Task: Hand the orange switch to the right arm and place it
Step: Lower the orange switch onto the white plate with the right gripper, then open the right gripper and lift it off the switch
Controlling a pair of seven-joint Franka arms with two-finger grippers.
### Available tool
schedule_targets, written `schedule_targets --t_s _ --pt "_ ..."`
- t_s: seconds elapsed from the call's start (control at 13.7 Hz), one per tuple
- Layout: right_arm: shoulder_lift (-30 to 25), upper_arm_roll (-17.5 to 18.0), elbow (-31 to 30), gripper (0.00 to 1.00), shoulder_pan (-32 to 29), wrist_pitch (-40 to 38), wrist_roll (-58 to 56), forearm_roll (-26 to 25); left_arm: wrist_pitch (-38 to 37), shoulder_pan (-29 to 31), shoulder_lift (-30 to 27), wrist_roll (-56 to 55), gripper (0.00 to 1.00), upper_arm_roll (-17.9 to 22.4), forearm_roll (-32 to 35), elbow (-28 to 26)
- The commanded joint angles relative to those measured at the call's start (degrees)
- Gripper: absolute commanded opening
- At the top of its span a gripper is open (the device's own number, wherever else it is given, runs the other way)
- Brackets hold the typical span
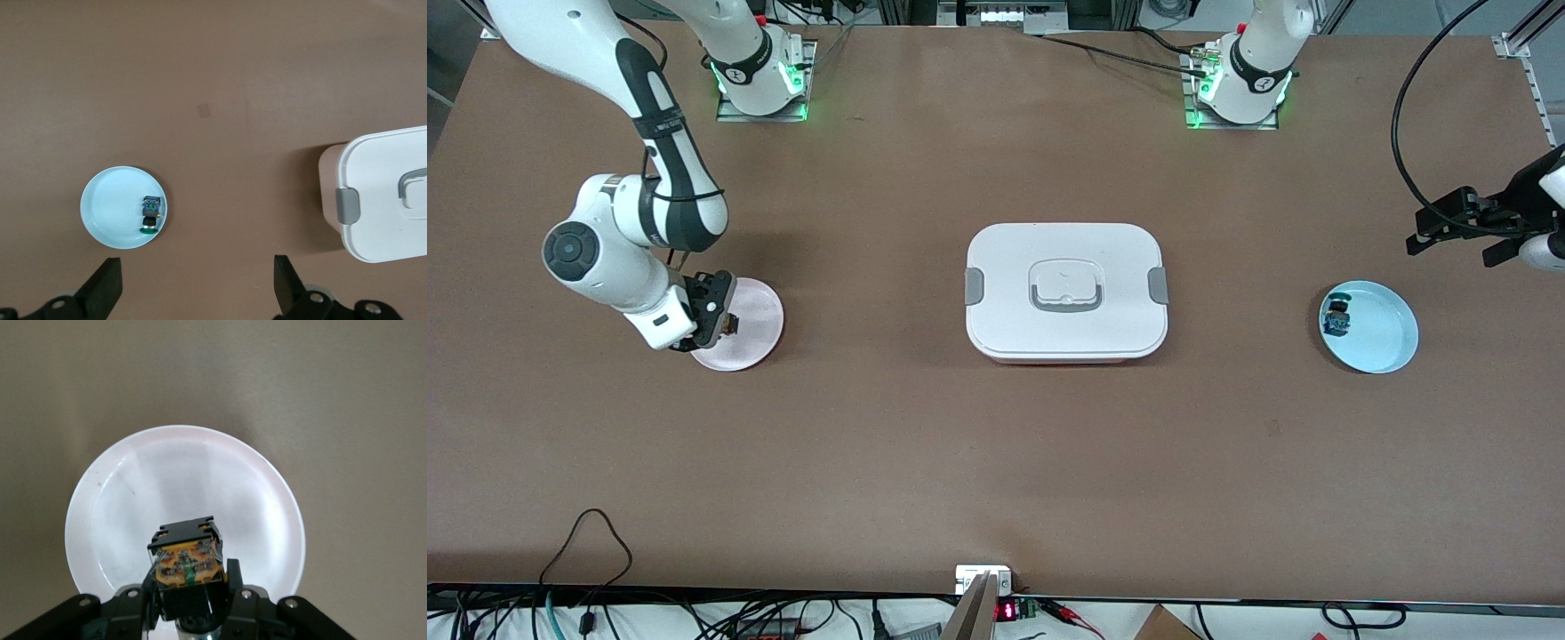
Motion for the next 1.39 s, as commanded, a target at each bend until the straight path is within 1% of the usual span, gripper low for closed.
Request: schedule_targets --t_s 0.0,0.22,0.44,0.66,0.73,0.8,0.88,1.02,1.17,1.32 --pt "-0.41 -0.06 -4.03 0.0 0.4 4.91 -0.74 -0.8 -0.38 -0.48 -0.92 -4.02 1.0 -0.52 2.23 -1.16" --pt "-0.41 -0.15 -7.38 0.0 1.11 8.35 -0.74 -0.8 -0.91 -0.48 -0.92 -5.89 1.0 -0.52 2.23 -1.25" --pt "0.03 -0.15 -8.26 0.0 1.11 8.44 -0.82 -0.8 -3.72 -0.05 0.22 -3.53 1.0 -0.35 2.23 -0.55" --pt "0.38 -0.15 -8.88 0.02 1.11 9.32 -0.74 -0.8 -3.29 0.22 1.8 -1.41 1.0 -0.17 2.14 2.17" --pt "0.47 -0.15 -8.79 0.14 1.02 9.06 -0.65 -0.71 -3.2 0.22 1.81 -1.23 1.0 0.09 2.14 2.53" --pt "0.47 -0.15 -8.79 0.62 1.02 8.88 0.31 -0.53 -2.85 0.22 1.81 -0.97 1.0 0.18 2.23 2.7" --pt "0.38 -0.23 -8.62 1.0 1.02 8.88 -0.38 -0.53 -2.06 0.22 1.89 -0.53 1.0 0.27 2.58 2.71" --pt "-0.06 -0.32 -8.44 1.0 0.85 8.88 -0.47 -0.53 -1.35 0.13 2.33 -0.62 1.0 -0.26 4.68 2.71" --pt "-0.67 -0.41 -7.83 1.0 0.76 8.79 -0.03 -0.36 -1.26 -0.31 2.42 -0.62 1.0 -0.35 4.78 2.71" --pt "-1.98 -0.41 -5.47 1.0 0.84 7.14 0.32 -0.36 -1.26 -0.39 2.42 -0.62 1.0 -0.35 4.78 2.79"
